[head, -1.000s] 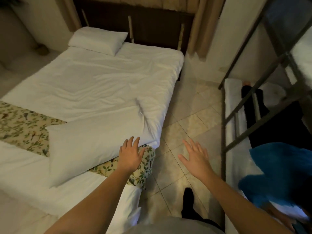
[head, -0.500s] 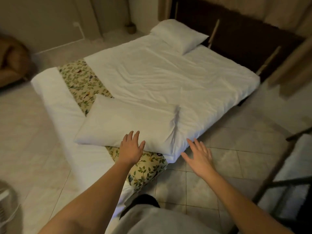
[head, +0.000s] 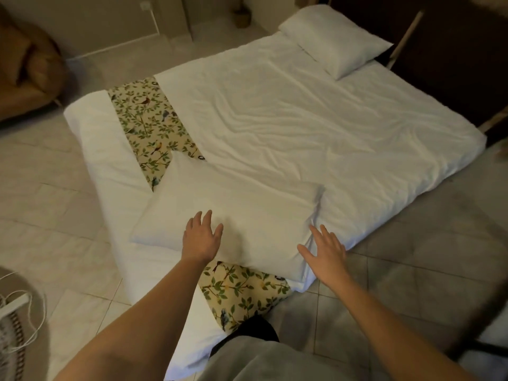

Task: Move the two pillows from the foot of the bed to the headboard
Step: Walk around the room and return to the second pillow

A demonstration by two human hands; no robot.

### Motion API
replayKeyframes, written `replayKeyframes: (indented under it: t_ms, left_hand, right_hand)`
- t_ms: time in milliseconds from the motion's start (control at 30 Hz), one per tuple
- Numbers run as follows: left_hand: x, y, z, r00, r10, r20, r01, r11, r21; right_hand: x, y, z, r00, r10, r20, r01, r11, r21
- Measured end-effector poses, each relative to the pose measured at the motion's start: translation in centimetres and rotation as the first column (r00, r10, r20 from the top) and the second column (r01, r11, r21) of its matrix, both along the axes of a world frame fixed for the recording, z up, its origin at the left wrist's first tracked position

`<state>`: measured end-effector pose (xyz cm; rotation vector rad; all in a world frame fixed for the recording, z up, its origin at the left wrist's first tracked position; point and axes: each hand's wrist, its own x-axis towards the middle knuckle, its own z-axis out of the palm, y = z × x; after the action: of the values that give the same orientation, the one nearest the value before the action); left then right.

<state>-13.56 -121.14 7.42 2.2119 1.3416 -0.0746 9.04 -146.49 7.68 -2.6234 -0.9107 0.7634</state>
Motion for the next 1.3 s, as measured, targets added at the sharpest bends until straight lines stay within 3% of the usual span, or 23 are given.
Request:
replayKeyframes:
  t_ms: [433, 633, 867, 1100, 1300]
  left_hand:
    - [1.2, 18.2, -8.4, 0.978, 0.154, -0.138, -0.163, 0.985, -0.060]
    - [0.8, 23.7, -12.1, 0.937, 0.242, -0.251, -0.265, 0.962, -0.062]
    - [1.8, 26.5, -16.1, 0.950, 0.244, -0.194, -0.281, 0.940, -0.194]
    - [1.4, 27.2, -19.1, 0.923, 0.333, -0.194, -0.363, 0.920, -0.147]
    - [1.3, 27.9, -20.1, 0.913, 0.397, -0.093, -0.407, 0.889, -0.208]
  right_hand:
    - [6.3, 14.3, -8.1, 0.941, -0.298, -0.161, 0.286, 0.954, -0.094]
    - [7.6, 19.4, -12.4, 0.965, -0.233, -0.117, 0.209, 0.961, -0.182]
    - [7.2, 20.8, -17.2, 0.955, -0.222, -0.196, 0.167, 0.950, -0.263]
    - [7.7, 20.0, -19.4, 0.944, -0.317, -0.086, 0.303, 0.942, -0.145]
    - [8.9, 19.2, -20.8, 0.862, -0.489, -0.137, 0.477, 0.872, -0.114]
